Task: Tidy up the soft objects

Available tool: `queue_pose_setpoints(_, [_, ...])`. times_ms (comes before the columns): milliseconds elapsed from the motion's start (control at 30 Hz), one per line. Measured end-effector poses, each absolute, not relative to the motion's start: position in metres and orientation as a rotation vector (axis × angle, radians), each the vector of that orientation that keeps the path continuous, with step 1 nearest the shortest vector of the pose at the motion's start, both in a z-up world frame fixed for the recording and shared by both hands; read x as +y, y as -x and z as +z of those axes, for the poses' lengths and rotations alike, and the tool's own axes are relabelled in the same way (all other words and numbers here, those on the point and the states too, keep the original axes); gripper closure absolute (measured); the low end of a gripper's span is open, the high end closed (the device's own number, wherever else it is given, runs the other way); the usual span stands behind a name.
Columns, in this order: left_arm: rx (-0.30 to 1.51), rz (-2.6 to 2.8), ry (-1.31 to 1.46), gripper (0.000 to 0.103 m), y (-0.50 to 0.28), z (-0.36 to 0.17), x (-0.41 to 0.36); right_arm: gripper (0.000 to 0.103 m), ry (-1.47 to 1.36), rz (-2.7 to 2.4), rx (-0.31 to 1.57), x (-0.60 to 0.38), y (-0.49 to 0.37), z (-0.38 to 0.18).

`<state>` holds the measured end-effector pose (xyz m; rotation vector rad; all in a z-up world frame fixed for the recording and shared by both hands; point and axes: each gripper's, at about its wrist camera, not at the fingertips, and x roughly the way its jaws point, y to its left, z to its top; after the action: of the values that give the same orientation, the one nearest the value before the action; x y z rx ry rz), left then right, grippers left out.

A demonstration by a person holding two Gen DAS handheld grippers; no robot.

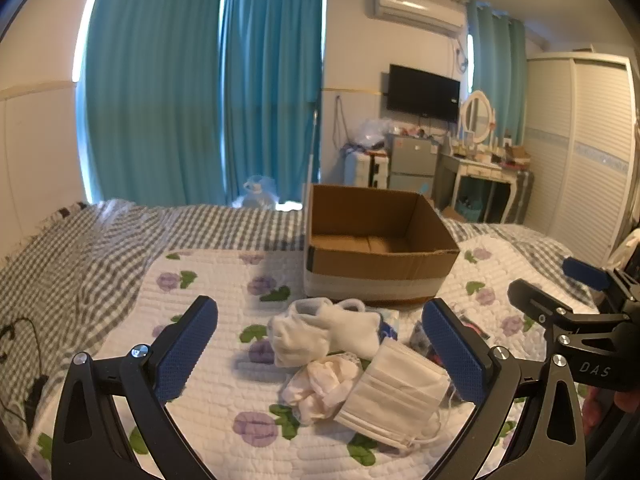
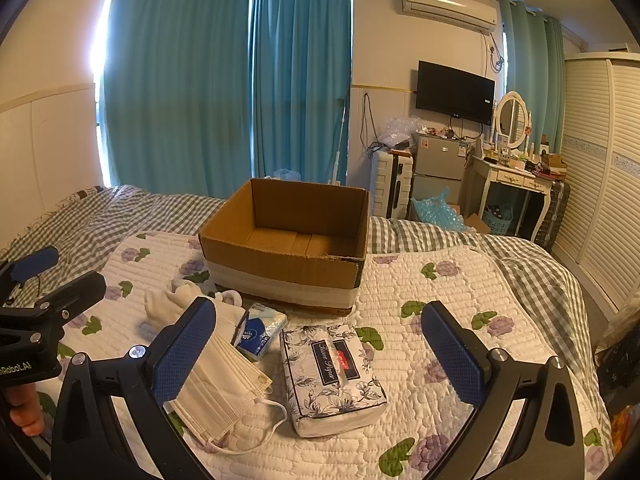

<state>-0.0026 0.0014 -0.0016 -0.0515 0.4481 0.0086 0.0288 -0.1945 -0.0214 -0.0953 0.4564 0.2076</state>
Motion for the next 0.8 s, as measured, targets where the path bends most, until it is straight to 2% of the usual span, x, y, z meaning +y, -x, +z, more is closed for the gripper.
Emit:
queue_pose_setpoints(467, [0.420,-0.008,0.037,0.000,0.023,0.029,-0.014,0.000,0.162,0.197,0.484,-0.212,-0.015,0.018])
queue_pose_setpoints(700, [0.621,0.001,0.048,0.001,-0.004,-0.031,-0.038,0.000,0.224,0.160,0.613,-0.231,-0.047,-0.022])
queue_pose_setpoints(800, [0.697,-0.015,0.065,0.009,-0.017,-0.062,-0.047,0.000,0.201,0.174,0.696,-0.232,-0.066,-0.055])
